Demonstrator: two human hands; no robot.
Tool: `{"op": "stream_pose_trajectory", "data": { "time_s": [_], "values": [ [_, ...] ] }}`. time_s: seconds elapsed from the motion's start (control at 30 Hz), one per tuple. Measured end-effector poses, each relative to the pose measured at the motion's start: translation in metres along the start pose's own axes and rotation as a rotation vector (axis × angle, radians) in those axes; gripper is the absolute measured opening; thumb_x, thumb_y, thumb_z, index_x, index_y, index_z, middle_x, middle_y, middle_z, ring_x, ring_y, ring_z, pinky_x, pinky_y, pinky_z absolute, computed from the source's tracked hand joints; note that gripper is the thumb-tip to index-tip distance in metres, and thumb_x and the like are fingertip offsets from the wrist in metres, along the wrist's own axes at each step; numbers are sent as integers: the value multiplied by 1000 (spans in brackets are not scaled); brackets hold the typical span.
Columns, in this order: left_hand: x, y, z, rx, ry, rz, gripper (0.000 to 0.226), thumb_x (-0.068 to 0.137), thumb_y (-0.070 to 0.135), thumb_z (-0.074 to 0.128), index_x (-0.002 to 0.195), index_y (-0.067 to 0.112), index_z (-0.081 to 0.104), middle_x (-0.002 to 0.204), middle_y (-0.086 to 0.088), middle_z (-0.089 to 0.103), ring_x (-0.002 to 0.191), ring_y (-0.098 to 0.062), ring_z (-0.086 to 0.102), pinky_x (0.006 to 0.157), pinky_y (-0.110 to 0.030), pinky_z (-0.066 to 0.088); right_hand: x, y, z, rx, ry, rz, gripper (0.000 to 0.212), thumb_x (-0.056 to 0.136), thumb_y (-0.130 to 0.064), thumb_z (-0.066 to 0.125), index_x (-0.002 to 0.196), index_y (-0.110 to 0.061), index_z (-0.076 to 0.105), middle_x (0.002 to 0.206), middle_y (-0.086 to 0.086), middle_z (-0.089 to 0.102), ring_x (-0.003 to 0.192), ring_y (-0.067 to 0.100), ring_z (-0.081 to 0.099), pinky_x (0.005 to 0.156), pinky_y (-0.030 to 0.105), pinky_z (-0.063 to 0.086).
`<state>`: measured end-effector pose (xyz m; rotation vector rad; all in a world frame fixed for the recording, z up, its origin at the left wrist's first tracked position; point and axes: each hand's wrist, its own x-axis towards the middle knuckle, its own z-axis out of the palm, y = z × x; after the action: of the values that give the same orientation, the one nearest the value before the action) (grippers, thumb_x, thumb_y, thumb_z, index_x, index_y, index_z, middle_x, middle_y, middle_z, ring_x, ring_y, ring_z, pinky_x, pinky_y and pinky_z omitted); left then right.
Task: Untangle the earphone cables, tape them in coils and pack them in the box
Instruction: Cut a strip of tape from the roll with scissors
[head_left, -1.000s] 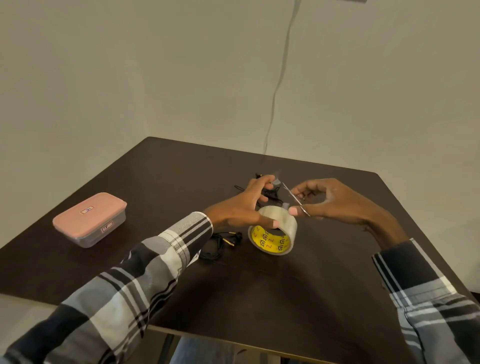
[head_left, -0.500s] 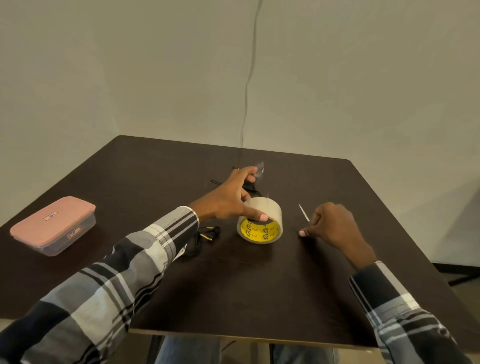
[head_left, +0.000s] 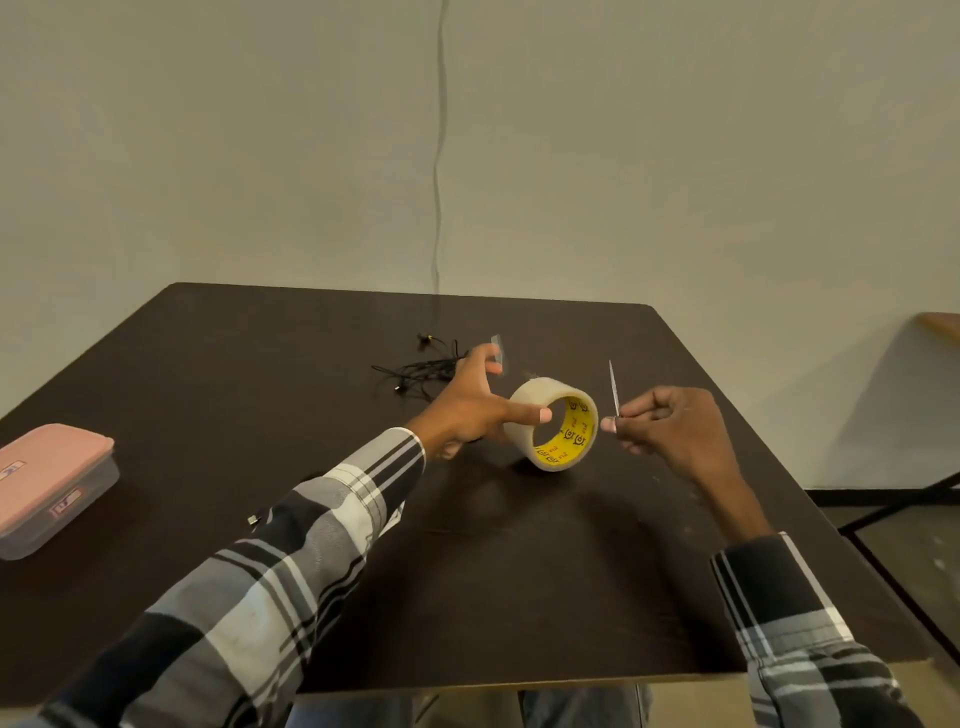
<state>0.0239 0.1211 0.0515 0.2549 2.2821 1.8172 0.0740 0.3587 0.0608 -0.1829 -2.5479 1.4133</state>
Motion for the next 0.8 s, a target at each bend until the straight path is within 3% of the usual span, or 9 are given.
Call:
{"op": "stream_pose_trajectory", "data": {
  "time_s": [0.1, 0.27, 0.43, 0.73, 0.8],
  "values": [
    [6, 3, 13, -130, -1, -93, 106, 66, 23, 90, 148, 22, 23, 146, -3, 31, 119, -29, 54, 70, -46, 62, -5, -2, -4, -15, 0, -15, 22, 71, -16, 90, 77, -5, 71, 64, 7, 74, 58, 21, 71, 59, 28, 60],
    [10, 3, 30, -231, -1, -163, 95, 75, 14, 83, 148, 16, 21, 150, -8, 29, 99, -20, 60, 73, -51, 61, -7, -4, -5, -149, -45, 20, 12, 77, -16, 85, 74, -13, 74, 66, 2, 74, 63, 19, 73, 66, 30, 61],
    [9, -9, 37, -226, 40, -177, 103, 77, 18, 82, 153, 16, 13, 155, -12, 24, 117, -32, 58, 62, -38, 62, -4, -12, -5, -306, -59, 23, 16, 77, -18, 85, 69, -17, 71, 65, -2, 72, 49, 3, 63, 48, 12, 45],
    [5, -12, 37, -24, 158, -46, 103, 72, 35, 85, 151, 21, 21, 146, -5, 26, 129, -24, 41, 54, -27, 60, 16, -42, 10, -444, -152, 11, 18, 78, -21, 85, 73, -12, 70, 72, 4, 73, 64, 15, 72, 67, 27, 61],
    [5, -11, 34, -5, 192, -19, 94, 77, 37, 81, 150, 21, 23, 147, -4, 26, 128, -23, 42, 54, -26, 59, 21, -48, 18, -491, -201, 27, 19, 78, -21, 85, 72, -12, 69, 72, 3, 72, 62, 12, 70, 62, 24, 58]
  ]
}}
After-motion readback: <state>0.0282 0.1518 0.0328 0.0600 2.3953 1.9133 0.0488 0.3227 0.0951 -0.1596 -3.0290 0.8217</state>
